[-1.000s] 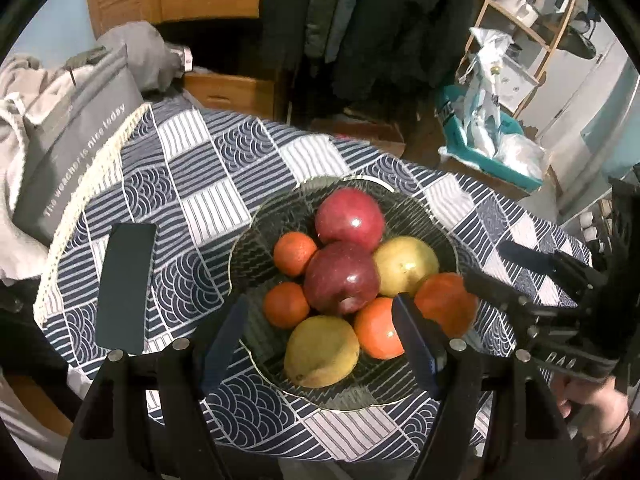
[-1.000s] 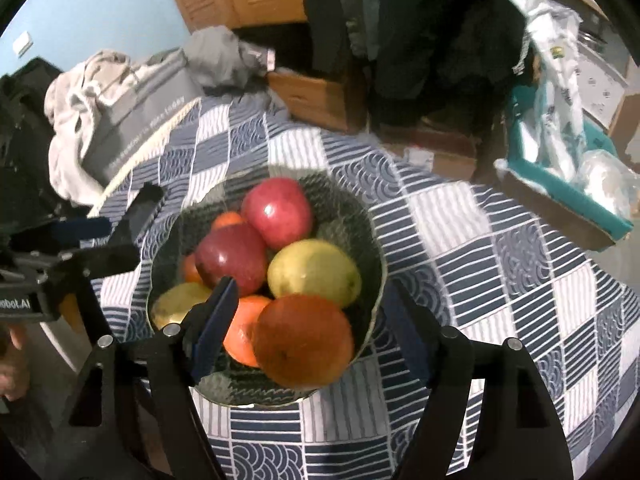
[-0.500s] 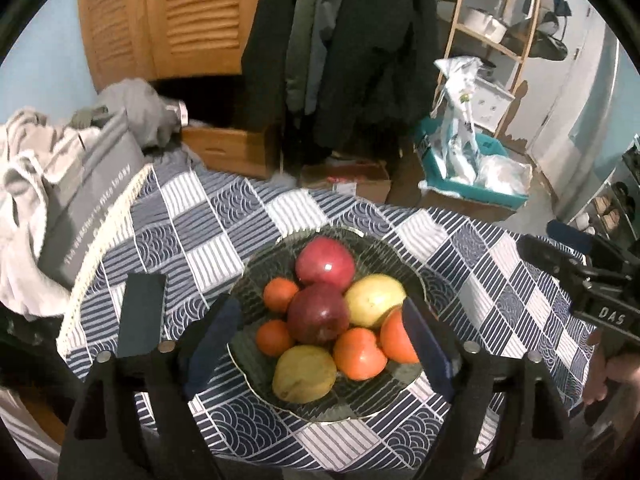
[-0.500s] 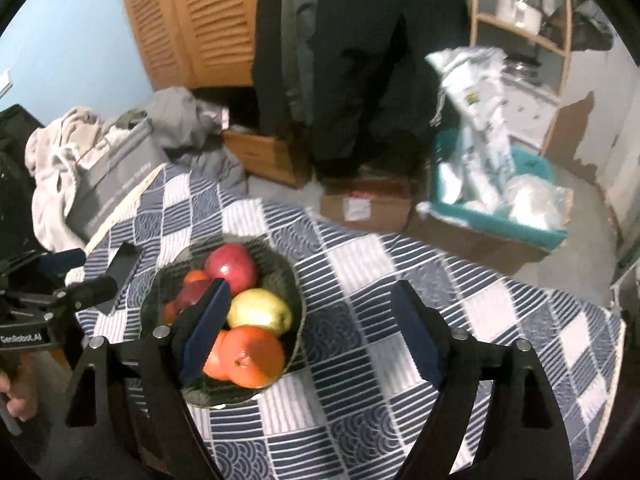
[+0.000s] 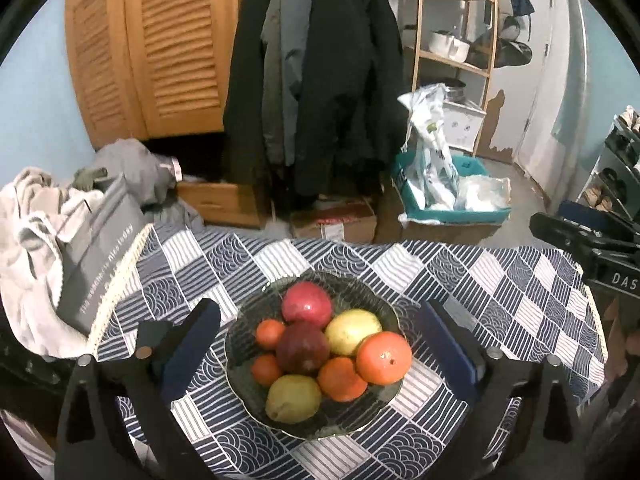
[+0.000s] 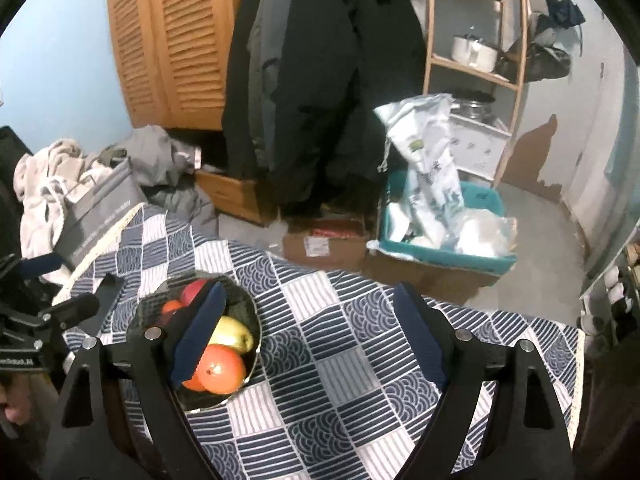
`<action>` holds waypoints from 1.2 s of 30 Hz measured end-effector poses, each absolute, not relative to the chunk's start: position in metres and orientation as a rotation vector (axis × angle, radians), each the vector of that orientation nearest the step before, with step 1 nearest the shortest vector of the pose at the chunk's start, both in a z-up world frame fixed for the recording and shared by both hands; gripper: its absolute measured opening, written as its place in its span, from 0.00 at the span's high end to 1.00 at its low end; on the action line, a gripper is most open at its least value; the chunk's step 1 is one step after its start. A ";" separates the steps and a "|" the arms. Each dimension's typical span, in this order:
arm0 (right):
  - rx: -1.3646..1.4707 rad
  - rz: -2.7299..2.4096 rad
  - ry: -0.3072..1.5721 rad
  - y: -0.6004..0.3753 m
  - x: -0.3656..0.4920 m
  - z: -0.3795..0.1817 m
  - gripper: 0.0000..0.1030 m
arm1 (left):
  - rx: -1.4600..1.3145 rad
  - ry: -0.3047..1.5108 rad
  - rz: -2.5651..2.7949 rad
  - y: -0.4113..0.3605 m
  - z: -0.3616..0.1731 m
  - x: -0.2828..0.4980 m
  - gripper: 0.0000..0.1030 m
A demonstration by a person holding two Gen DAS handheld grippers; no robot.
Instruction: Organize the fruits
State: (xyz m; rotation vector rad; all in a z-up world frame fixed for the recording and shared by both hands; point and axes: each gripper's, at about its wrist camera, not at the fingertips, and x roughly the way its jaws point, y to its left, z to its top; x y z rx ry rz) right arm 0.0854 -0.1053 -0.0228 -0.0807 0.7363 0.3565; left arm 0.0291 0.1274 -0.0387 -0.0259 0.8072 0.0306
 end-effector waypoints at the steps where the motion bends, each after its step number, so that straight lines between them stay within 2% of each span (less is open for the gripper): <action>1: -0.079 0.354 0.730 -0.108 0.084 -0.020 0.17 | -0.024 0.801 0.032 0.126 -0.036 0.029 0.02; 16: -0.064 0.264 0.644 -0.152 0.068 0.010 0.17 | -0.036 0.704 0.082 0.113 -0.002 0.027 0.01; 36: -0.069 0.192 0.616 -0.180 0.063 0.011 0.17 | -0.037 0.656 0.101 0.101 0.012 0.022 0.01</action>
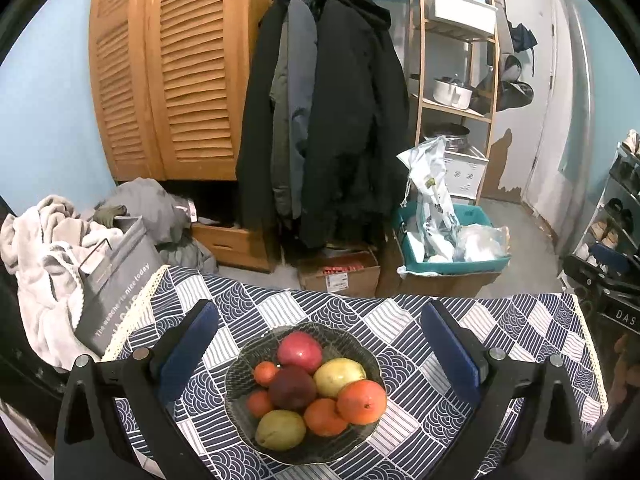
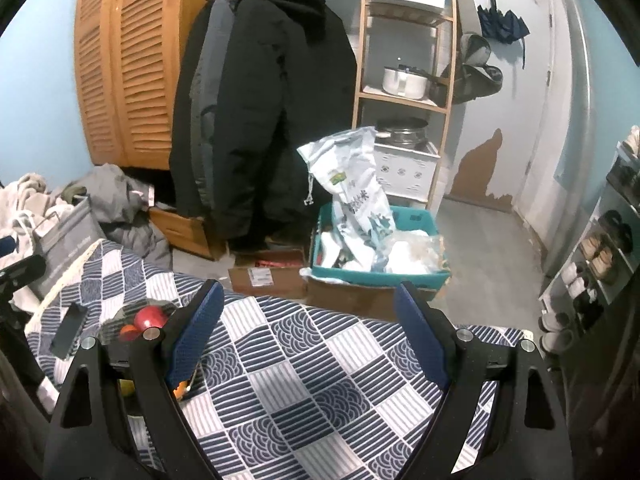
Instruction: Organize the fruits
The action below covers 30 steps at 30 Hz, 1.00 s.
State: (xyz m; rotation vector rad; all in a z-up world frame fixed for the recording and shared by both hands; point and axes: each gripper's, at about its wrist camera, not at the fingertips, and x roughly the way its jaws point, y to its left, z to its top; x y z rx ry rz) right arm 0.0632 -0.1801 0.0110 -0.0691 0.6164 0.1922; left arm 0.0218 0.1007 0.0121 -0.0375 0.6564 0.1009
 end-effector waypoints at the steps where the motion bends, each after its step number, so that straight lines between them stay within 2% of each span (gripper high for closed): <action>1: -0.068 0.190 0.615 -0.180 0.063 0.011 0.17 | -0.036 0.657 0.103 0.101 0.011 0.022 0.01; 30: -0.072 0.179 0.612 -0.189 0.061 0.013 0.17 | -0.015 0.641 0.088 0.090 0.015 0.022 0.01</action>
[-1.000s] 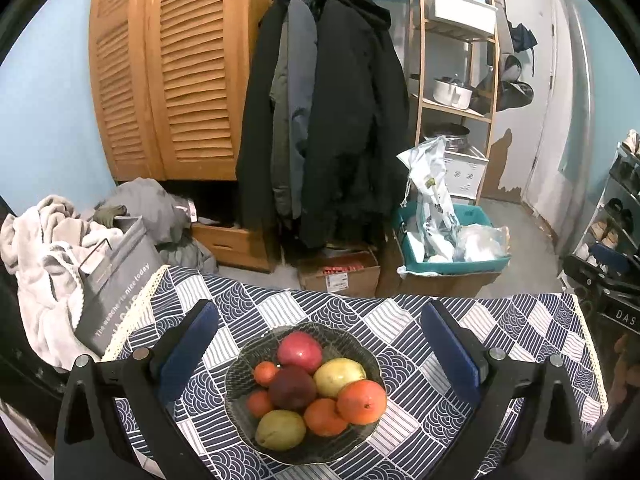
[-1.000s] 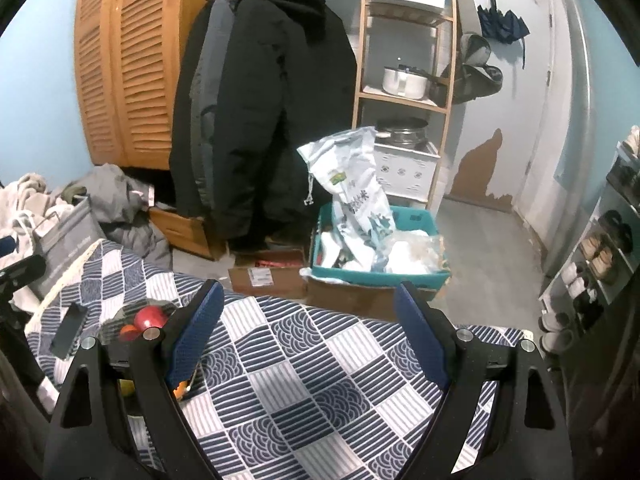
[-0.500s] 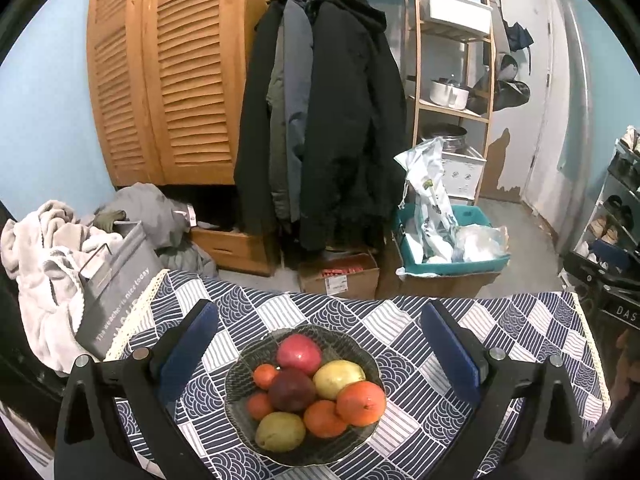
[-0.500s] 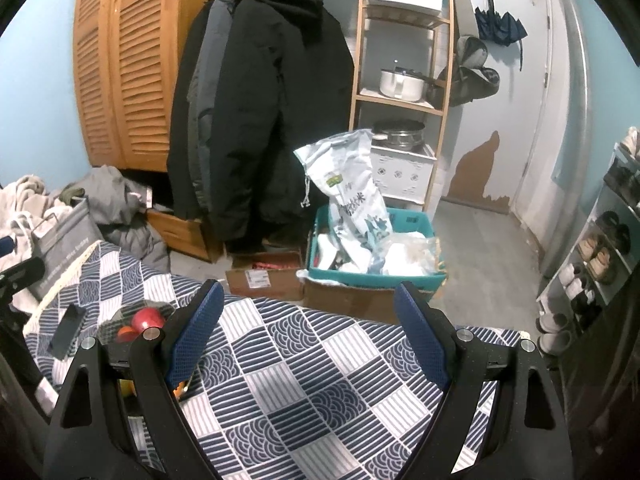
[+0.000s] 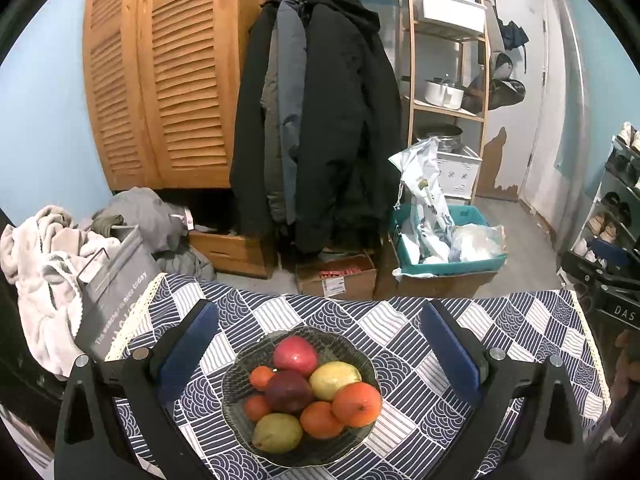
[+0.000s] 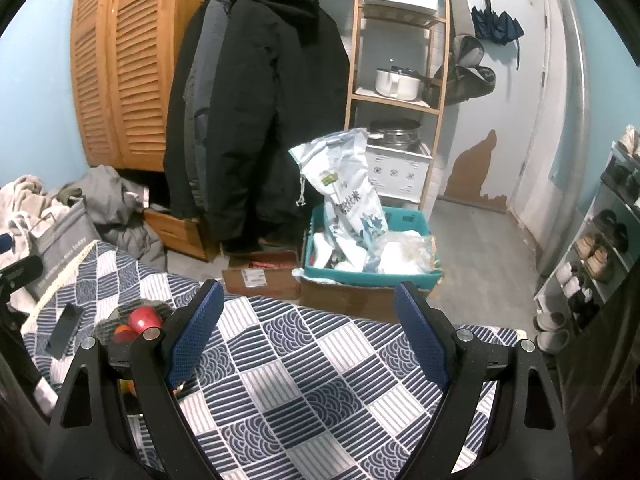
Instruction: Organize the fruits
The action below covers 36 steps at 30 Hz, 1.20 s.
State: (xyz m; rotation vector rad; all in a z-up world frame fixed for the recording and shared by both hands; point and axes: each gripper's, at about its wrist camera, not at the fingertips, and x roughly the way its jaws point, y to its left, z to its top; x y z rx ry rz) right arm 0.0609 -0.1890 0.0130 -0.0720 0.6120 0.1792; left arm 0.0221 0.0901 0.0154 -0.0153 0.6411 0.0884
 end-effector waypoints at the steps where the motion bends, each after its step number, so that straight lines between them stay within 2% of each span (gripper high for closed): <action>1: -0.070 0.180 0.612 -0.189 0.061 0.013 0.17 | -0.015 0.641 0.089 0.090 0.015 0.022 0.01; 36: -0.069 0.174 0.609 -0.200 0.059 0.014 0.17 | -0.013 0.635 0.088 0.084 0.019 0.024 0.01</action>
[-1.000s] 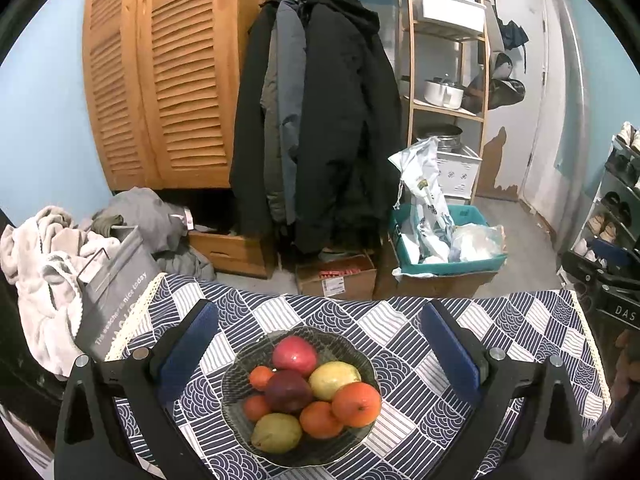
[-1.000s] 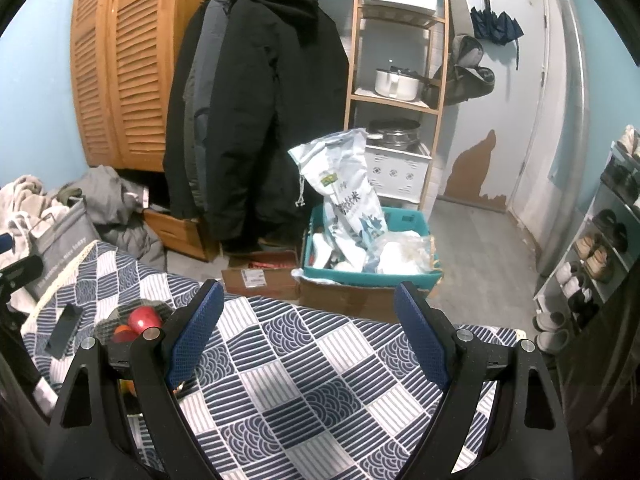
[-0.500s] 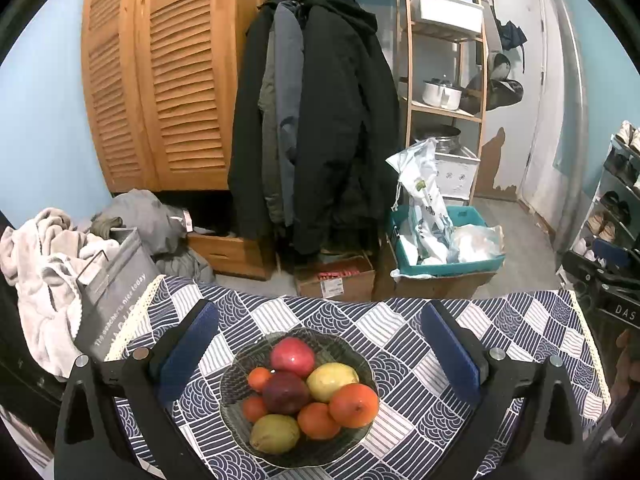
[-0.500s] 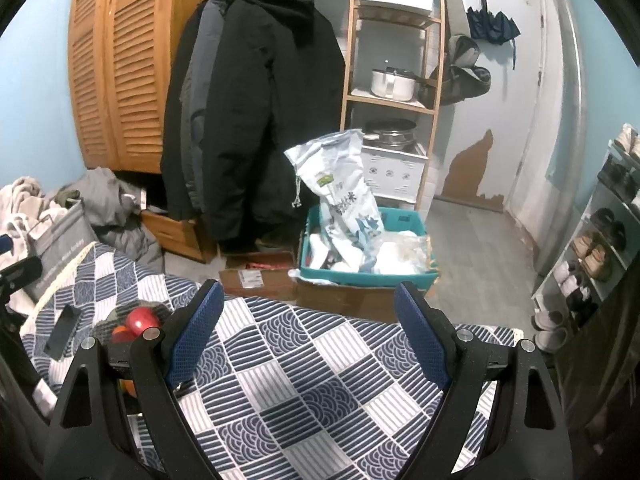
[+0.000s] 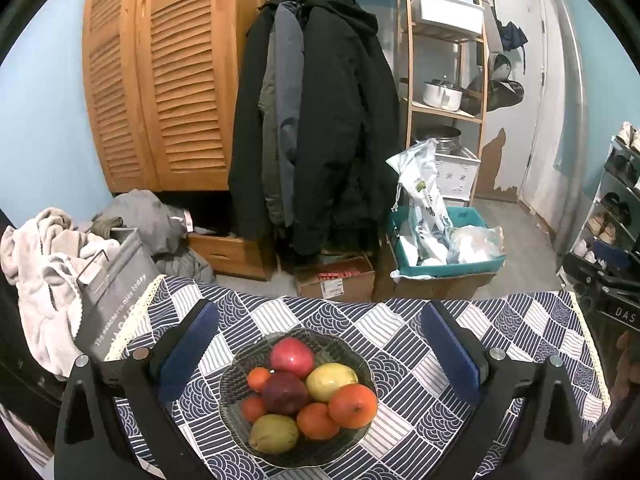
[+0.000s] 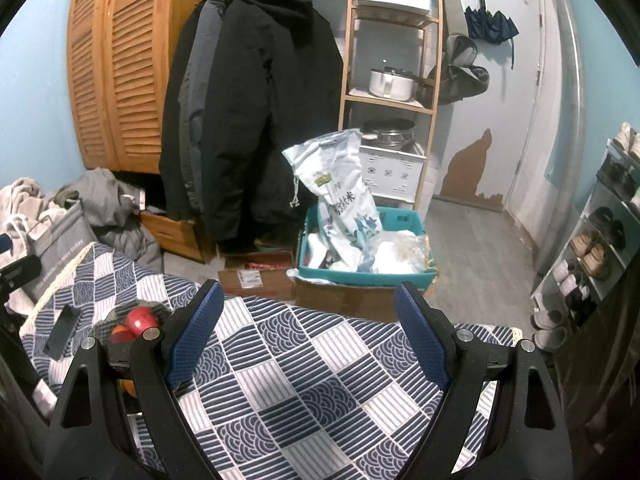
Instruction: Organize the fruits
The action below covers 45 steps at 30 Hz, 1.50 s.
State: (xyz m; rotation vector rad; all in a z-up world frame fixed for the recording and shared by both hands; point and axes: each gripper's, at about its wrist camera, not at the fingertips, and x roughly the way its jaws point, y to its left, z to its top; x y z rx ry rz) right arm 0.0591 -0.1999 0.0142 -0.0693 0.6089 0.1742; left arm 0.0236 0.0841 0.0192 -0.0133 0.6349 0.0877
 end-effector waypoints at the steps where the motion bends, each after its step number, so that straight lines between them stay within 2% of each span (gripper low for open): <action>1: -0.070 0.175 0.609 -0.199 0.059 0.014 0.17 | -0.013 0.634 0.086 0.084 0.019 0.024 0.01; 45: -0.069 0.169 0.609 -0.214 0.059 0.013 0.17 | -0.010 0.636 0.072 0.083 0.021 0.024 0.01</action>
